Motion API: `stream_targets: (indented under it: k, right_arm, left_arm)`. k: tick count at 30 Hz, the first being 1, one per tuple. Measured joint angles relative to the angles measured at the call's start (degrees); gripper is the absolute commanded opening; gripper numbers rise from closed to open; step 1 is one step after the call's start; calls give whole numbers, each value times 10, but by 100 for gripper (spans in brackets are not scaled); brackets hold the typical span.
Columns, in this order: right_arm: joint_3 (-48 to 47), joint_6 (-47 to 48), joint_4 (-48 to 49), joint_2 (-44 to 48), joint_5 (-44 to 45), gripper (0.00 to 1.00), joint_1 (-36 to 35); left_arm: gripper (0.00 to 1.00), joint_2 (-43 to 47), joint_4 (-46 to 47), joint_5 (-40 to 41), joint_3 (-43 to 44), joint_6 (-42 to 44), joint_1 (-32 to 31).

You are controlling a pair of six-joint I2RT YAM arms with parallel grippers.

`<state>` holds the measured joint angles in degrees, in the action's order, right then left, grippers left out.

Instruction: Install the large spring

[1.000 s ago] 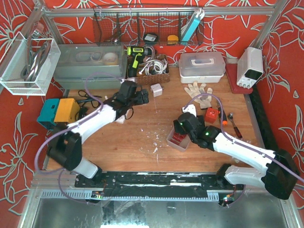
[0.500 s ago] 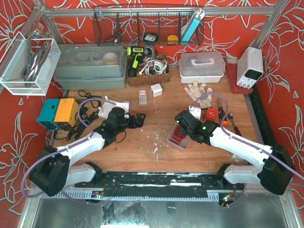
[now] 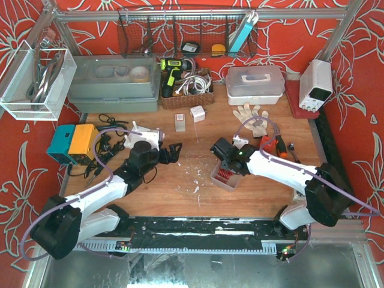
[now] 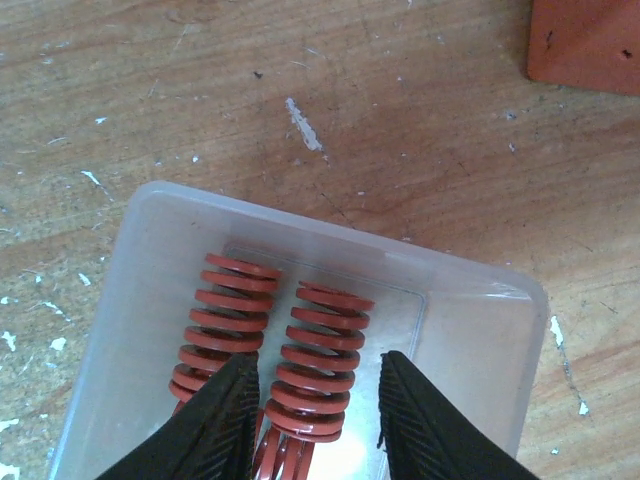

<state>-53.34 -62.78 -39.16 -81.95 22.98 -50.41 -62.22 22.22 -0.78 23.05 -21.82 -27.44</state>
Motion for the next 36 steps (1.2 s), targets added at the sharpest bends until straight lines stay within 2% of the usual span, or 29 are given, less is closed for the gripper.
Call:
stream_targets:
  k: [30,33,36]
  right_arm:
    - [-25,-64,4,-152,-44,38,18]
    - [-30,-64,4,-156,-44,35,20]
    - [-30,-60,6,-157,-44,26,21]
  left_arm:
    - [100,42,8,37,-11,-1,0]
    - [100,42,8,38,-11,-1,0]
    - [100,42,8,41,-11,-1,0]
